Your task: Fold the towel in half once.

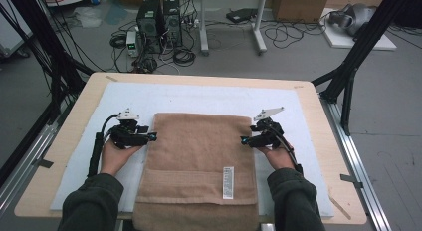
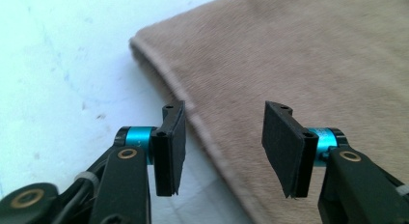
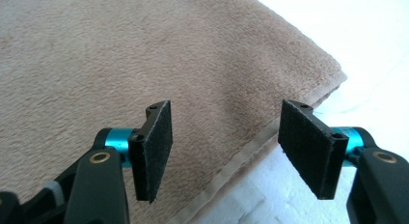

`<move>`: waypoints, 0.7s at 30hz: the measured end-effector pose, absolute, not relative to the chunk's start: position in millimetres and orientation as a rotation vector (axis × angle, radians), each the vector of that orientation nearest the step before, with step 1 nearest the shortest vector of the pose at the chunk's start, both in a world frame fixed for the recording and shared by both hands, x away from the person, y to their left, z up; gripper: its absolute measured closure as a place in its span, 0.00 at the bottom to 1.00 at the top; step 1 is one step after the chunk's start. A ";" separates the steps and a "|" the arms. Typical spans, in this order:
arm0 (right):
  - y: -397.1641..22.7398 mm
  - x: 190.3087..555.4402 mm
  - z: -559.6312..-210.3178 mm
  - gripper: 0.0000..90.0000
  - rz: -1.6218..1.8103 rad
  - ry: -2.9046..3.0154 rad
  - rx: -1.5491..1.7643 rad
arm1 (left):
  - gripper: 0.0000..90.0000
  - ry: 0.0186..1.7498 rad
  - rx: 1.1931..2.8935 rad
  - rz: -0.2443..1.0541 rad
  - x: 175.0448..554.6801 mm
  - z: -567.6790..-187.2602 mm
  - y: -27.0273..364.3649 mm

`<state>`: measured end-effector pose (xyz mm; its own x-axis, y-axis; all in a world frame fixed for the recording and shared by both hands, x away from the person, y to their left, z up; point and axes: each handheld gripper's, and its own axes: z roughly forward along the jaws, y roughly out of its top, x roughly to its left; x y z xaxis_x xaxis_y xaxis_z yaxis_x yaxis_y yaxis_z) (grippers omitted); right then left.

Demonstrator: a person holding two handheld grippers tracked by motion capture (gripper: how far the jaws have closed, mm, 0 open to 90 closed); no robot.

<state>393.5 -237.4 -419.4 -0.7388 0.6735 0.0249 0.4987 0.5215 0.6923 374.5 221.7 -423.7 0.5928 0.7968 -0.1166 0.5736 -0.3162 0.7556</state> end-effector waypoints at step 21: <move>-236.7 397.1 -438.2 0.81 1.084 2.604 1.075 | 0.80 1.123 2.063 0.293 378.8 -440.0 215.0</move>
<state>397.1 -236.7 -438.2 -0.7396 0.6564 0.1489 0.5680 0.4901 0.6612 378.8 215.0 -440.0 0.5879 0.7955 -0.1467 0.6223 -0.3289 0.7103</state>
